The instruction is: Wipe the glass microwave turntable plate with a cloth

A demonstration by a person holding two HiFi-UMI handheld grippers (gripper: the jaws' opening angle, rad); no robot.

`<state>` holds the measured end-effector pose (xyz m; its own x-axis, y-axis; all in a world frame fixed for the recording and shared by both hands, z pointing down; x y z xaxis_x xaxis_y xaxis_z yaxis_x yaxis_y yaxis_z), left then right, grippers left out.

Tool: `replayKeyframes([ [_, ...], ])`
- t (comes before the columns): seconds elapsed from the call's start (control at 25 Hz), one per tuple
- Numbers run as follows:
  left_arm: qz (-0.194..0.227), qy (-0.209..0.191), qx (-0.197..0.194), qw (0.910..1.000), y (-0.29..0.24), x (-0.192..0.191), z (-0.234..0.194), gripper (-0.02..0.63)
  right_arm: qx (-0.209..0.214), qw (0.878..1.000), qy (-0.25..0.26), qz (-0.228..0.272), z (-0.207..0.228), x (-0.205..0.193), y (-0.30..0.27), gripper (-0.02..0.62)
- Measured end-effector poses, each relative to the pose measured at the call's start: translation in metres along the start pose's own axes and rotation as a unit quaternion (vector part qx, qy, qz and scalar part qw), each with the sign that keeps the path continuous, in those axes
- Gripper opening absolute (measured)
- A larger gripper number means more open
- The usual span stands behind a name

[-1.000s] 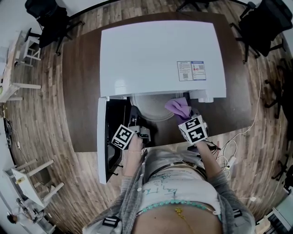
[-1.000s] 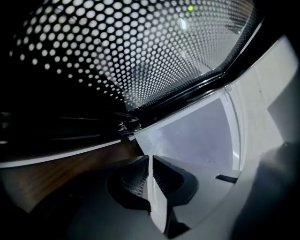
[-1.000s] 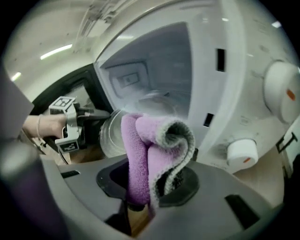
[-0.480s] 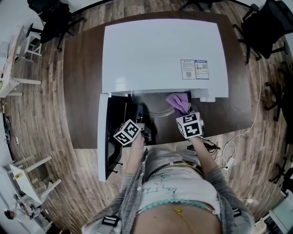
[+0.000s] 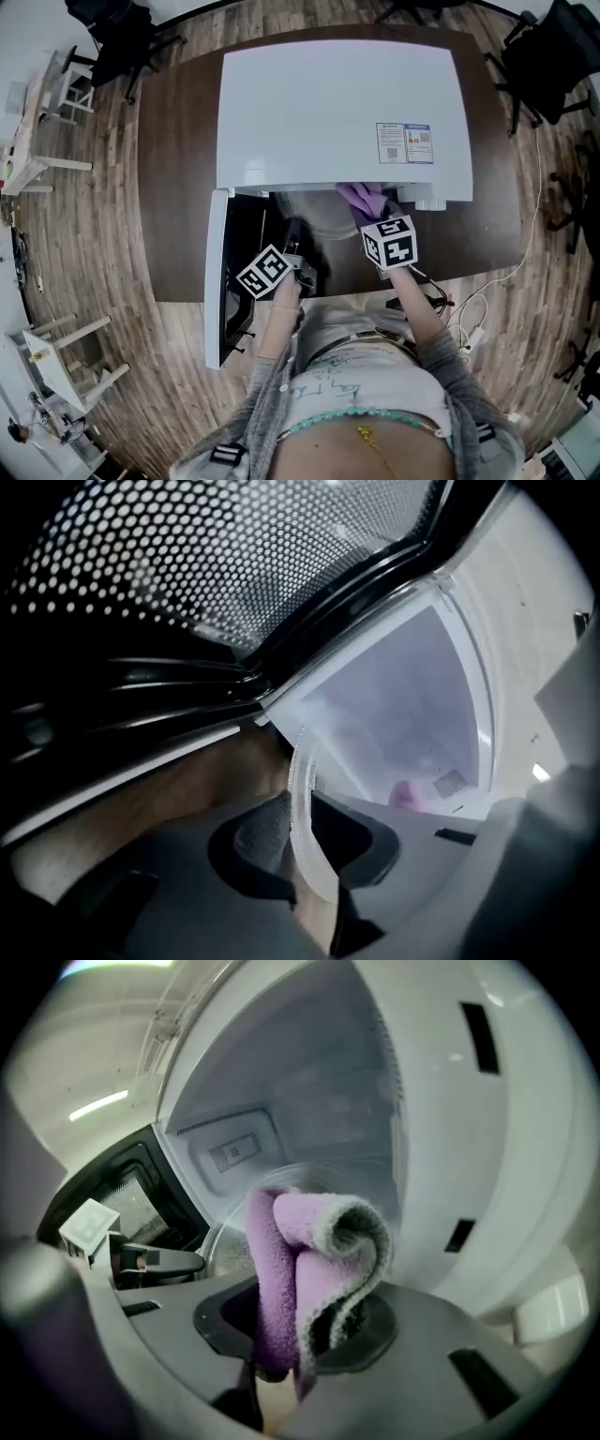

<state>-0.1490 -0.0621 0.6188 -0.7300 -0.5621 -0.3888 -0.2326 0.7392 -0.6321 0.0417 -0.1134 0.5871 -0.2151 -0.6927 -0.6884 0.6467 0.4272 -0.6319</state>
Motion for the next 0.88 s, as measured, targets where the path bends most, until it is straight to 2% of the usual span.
replayKeyframes([
  [0.08, 0.004, 0.04, -0.011, 0.9991, 0.0, 0.001, 0.0, 0.069, -0.008, 1.0, 0.03, 0.001, -0.001, 0.009, -0.005, 0.124],
  [0.16, 0.011, 0.066, -0.027, 0.9974, 0.0, 0.005, 0.003, 0.059, -0.005, 1.0, 0.027, 0.008, 0.002, 0.015, -0.005, 0.124],
  [0.32, 0.029, 0.083, -0.05, 0.9949, -0.001, 0.02, 0.017, 0.045, 0.003, 0.999, 0.005, 0.035, 0.004, 0.028, 0.012, 0.124],
  [0.64, 0.034, 0.104, -0.063, 0.992, -0.012, 0.023, 0.026, 0.043, -0.01, 1.0, 0.01, 0.004, 0.002, 0.006, 0.037, 0.124],
  [0.88, 0.042, 0.11, -0.066, 0.9908, -0.019, 0.033, 0.029, 0.041, -0.01, 1.0, 0.017, 0.005, 0.0, 0.007, 0.043, 0.124],
])
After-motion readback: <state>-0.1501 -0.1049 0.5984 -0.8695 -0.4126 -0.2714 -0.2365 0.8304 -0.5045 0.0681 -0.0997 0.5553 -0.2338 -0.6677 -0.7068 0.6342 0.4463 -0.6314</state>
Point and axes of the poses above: the fingertips, and each gripper's own axes: y backward along the fingers, z to its right, x out of its top, the point moved 3 cm from there along y, backward along the fingers, and after that the axes turned 11 degrees about x, right-handed, at the moved point
